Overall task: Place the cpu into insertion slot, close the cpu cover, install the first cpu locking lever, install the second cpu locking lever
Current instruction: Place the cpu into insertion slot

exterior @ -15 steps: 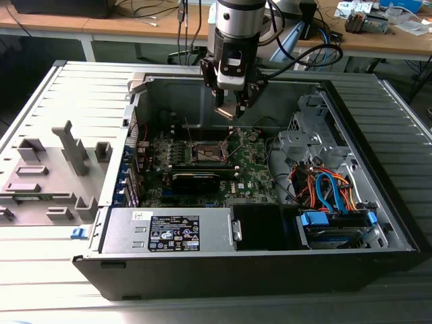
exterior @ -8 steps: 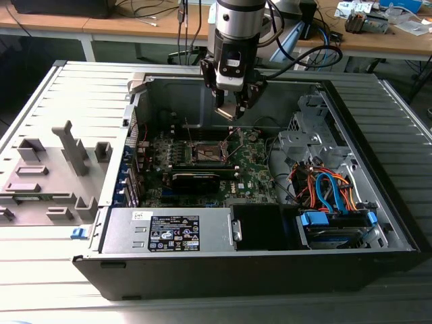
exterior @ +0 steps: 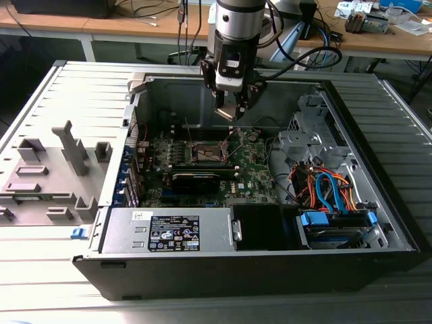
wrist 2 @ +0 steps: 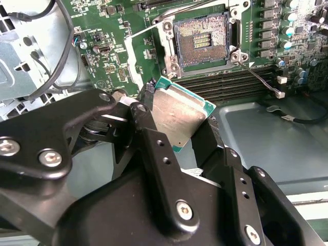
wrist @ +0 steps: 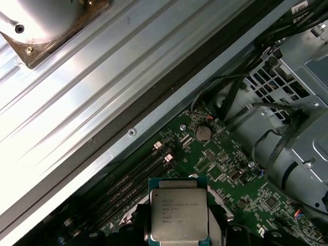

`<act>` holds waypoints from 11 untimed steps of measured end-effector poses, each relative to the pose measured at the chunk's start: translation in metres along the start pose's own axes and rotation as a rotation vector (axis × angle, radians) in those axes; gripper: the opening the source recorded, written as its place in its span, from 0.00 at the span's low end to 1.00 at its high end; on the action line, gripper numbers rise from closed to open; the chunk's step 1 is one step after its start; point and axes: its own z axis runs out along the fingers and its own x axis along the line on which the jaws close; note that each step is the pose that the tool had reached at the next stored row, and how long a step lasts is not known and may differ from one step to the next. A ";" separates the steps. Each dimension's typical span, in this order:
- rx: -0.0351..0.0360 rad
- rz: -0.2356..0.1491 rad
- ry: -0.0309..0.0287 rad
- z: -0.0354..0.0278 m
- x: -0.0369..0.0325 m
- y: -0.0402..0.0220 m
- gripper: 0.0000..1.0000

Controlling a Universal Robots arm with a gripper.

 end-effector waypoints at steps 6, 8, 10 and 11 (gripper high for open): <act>-0.0001 0.007 -0.0005 0.0007 0.0000 0.0000 0.55; -0.0002 0.007 -0.0005 0.0008 0.0000 -0.0001 0.55; -0.0001 0.009 -0.0006 0.0008 0.0000 -0.0001 0.55; -0.0002 0.009 -0.0006 0.0009 0.0000 -0.0001 0.55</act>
